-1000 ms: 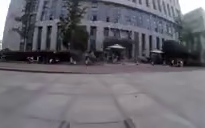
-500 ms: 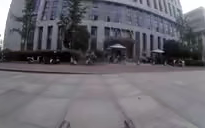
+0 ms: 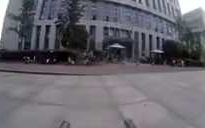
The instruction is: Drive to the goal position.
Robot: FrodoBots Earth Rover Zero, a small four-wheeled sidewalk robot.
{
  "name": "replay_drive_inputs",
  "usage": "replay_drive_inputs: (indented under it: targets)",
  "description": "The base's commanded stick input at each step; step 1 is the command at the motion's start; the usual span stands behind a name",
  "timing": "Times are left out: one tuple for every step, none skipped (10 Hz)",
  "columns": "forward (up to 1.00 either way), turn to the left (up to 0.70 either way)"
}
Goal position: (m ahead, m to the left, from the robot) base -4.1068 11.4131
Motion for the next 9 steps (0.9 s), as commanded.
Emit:
replay_drive_inputs:
  targets:
    - [0.7, -0.14]
    - [0.7, -0.14]
    - [0.7, -0.14]
    - [0.7, -0.14]
    - [0.7, -0.14]
    - [0.7, -0.14]
    - [0.7, -0.14]
    - [0.7, -0.14]
    - [0.7, -0.14]
